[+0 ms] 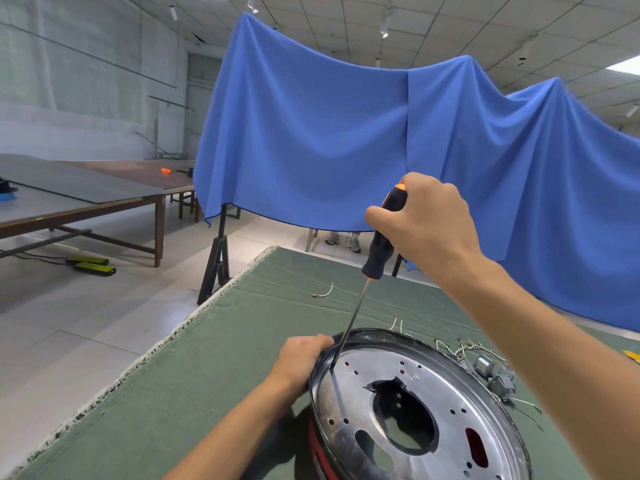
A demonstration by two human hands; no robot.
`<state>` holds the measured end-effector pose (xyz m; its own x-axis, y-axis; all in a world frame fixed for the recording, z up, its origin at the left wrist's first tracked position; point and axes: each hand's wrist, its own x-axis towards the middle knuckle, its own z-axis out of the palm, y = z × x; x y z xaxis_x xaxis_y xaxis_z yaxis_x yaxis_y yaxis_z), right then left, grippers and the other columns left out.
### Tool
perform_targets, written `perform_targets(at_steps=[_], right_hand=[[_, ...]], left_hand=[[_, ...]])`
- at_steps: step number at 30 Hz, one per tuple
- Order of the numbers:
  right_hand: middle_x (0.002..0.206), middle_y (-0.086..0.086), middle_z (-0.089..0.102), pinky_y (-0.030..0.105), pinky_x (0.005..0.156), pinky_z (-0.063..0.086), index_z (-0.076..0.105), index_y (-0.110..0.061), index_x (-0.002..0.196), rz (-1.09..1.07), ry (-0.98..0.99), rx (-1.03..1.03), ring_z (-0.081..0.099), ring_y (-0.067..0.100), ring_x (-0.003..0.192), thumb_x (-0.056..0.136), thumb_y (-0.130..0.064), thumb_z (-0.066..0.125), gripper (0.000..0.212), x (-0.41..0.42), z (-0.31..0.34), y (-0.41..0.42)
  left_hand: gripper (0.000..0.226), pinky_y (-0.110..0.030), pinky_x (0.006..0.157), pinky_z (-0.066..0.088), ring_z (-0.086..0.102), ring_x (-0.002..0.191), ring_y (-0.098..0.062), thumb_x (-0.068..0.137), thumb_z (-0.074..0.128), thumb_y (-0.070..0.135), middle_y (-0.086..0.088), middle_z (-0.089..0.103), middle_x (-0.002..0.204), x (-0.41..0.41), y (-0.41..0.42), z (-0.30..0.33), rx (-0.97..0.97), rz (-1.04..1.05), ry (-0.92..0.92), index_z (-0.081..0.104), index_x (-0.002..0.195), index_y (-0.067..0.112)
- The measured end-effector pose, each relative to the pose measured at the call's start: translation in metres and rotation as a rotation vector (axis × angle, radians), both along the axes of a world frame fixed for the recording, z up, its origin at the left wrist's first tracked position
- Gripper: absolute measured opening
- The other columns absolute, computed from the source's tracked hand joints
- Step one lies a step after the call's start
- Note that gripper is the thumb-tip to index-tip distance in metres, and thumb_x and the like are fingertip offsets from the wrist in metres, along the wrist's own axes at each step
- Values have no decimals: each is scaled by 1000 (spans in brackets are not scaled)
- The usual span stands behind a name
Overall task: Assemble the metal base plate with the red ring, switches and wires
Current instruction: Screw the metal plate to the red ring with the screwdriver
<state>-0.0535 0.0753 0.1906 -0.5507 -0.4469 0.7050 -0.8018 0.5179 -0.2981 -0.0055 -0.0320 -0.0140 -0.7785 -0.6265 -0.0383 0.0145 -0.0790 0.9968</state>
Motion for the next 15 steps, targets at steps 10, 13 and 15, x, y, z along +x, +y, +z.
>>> perform_targets(at_steps=[10,13,15], right_hand=[[65,-7,57,34,60,42,50,-11,73,31,72,-310,55,27,70,71,-32,61,24,-16,23,6],[61,-12,59,43,64,51,52,-10,79,120,-19,-423,64,25,65,75,-30,66,25,-22,2,19],[60,-11,63,47,58,56,53,-12,81,173,-110,-477,67,23,56,75,-29,72,26,-27,-14,29]], left_hand=[[18,-28,54,32,39,67,-22,88,58,20,-14,44,73,0,-5,-3,-71,-60,-7,52,76,7],[27,-24,42,37,44,44,-19,85,62,29,-8,45,55,6,-12,4,-250,-135,-235,49,71,10],[23,-22,39,41,44,34,-12,82,62,27,2,41,45,11,-13,9,-320,-187,-353,50,71,11]])
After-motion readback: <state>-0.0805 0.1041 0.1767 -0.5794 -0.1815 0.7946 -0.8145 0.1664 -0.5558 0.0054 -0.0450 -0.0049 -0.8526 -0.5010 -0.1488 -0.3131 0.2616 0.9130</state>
